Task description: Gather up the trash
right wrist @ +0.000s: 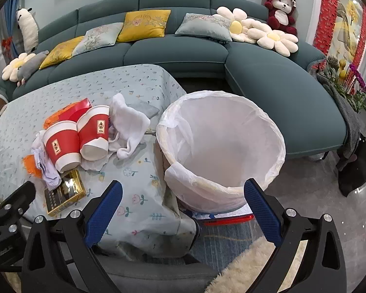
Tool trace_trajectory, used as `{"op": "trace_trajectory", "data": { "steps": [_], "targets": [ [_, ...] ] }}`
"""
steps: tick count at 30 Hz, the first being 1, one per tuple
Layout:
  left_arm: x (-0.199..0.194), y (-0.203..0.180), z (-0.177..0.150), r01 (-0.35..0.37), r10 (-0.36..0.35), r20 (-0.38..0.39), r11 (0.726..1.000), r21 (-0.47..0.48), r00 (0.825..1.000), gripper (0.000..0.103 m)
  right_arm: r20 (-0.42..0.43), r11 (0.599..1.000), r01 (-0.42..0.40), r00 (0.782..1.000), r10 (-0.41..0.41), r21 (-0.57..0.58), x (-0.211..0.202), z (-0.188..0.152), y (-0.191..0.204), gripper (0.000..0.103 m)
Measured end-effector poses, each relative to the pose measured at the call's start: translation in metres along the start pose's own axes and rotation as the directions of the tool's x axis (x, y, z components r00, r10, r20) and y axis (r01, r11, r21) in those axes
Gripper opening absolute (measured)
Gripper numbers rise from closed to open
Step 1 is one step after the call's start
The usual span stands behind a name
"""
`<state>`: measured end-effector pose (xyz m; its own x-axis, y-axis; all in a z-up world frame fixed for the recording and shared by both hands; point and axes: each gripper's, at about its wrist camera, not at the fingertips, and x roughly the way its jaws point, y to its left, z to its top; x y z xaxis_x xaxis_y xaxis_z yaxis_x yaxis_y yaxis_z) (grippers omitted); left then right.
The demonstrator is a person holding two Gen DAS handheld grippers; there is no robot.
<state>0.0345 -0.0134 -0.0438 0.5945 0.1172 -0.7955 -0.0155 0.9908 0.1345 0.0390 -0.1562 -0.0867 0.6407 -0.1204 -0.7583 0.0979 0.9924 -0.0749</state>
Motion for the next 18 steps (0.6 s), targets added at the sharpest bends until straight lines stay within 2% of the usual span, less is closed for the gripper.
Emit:
{"op": "trace_trajectory", "data": {
  "steps": [18],
  "targets": [
    [-0.006,-0.011,0.01,0.028,-0.028,0.005,1.0,0.0,1.0,0.096,0.003,1.0,-0.004,1.0,0.004,0.013,-0.015,0.001,-0.01,0.095]
  ]
}}
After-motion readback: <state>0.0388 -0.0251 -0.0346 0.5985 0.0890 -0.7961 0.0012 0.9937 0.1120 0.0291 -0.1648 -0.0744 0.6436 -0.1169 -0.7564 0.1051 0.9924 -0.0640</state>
